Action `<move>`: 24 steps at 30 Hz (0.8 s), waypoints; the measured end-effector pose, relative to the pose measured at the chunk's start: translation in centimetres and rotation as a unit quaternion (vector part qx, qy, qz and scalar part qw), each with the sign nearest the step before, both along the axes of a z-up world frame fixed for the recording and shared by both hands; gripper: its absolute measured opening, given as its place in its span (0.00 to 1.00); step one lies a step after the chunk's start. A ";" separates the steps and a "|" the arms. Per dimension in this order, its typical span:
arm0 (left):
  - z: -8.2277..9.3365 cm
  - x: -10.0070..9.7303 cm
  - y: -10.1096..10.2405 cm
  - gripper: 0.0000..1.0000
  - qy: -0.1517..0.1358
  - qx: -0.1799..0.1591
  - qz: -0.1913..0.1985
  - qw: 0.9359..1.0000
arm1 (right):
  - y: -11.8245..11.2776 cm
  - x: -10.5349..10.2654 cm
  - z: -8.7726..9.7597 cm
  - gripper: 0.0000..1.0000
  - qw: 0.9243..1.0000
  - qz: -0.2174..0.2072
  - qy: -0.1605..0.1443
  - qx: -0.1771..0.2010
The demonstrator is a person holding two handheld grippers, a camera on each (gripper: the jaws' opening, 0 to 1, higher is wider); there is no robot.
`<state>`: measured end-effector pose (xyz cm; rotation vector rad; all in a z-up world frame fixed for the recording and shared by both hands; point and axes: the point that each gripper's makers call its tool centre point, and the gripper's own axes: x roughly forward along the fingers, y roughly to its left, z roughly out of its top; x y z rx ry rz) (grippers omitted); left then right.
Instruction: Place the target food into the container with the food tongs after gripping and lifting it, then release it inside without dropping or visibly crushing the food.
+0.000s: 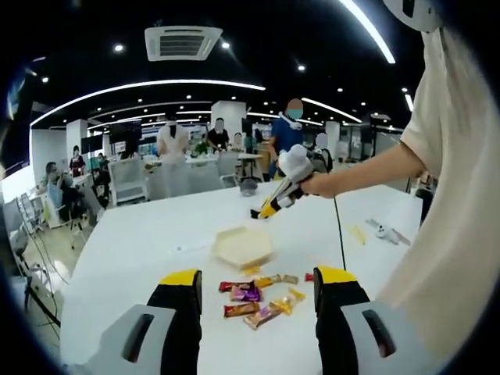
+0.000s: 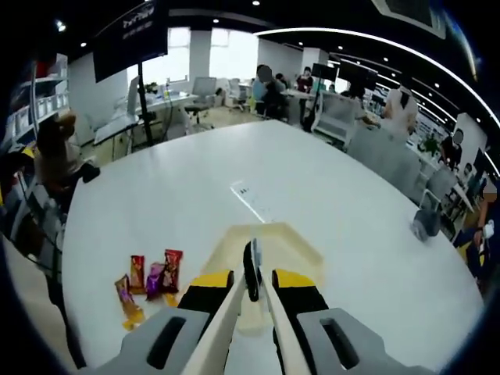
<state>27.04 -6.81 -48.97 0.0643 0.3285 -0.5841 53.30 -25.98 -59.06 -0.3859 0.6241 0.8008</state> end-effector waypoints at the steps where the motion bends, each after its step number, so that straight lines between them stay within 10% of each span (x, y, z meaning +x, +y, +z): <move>1: 0.0 0.0 0.1 0.57 0.001 0.001 0.001 1.000 | 0.1 0.2 0.1 0.18 1.000 0.000 -0.001 0.001; 24: -0.4 -0.3 1.4 0.57 0.005 0.001 0.020 1.000 | 1.0 3.7 1.7 0.19 1.000 -0.002 -0.015 0.009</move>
